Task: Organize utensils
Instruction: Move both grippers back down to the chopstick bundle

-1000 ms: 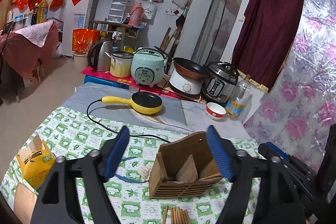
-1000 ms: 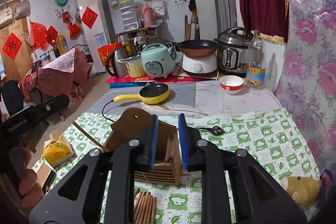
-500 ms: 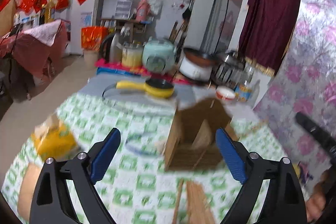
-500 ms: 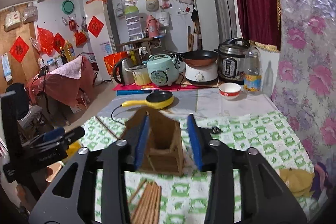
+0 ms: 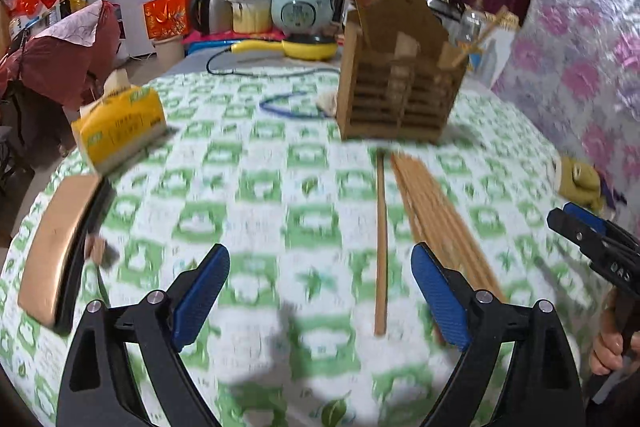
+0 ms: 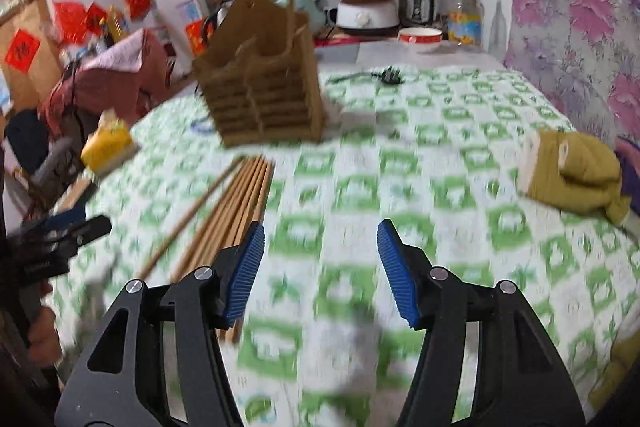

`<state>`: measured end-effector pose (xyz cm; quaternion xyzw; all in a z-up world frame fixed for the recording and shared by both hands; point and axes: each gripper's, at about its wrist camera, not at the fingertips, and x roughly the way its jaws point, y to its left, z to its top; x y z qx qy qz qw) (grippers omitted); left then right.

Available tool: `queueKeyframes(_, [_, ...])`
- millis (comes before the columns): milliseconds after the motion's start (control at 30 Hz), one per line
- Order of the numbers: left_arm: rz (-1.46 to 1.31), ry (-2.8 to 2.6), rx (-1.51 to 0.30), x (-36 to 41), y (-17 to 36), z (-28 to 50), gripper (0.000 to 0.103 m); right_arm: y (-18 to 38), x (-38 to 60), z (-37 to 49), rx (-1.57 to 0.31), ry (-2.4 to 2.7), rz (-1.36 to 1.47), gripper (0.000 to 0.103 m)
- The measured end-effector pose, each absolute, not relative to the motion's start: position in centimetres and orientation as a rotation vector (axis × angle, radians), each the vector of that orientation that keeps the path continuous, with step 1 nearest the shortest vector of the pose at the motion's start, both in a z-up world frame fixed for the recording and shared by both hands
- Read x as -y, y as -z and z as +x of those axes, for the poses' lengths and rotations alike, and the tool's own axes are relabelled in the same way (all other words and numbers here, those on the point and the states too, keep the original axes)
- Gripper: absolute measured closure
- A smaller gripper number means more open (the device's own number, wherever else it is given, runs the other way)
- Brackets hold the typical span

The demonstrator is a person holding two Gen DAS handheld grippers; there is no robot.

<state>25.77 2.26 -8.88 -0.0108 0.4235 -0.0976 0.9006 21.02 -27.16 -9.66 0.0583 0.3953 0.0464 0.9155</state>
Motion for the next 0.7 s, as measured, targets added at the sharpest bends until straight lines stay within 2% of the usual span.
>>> queueKeyframes(233, [-0.018,0.204,-0.922,-2.6,10.7,24.9,0.012,11.5,25.3,18.4,-0.873,-0.174,0.031,0.043])
queueKeyframes(467, [-0.087,0.229,-0.925,-3.5,10.8,25.1,0.012,12.5,21.5,17.6,-0.901,-0.181,-0.204,0.043])
queueKeyframes(700, [-0.106,0.265,-0.939,-3.2,11.0,25.3,0.012,12.7,21.4,17.7,-0.926,-0.225,-0.206,0.043])
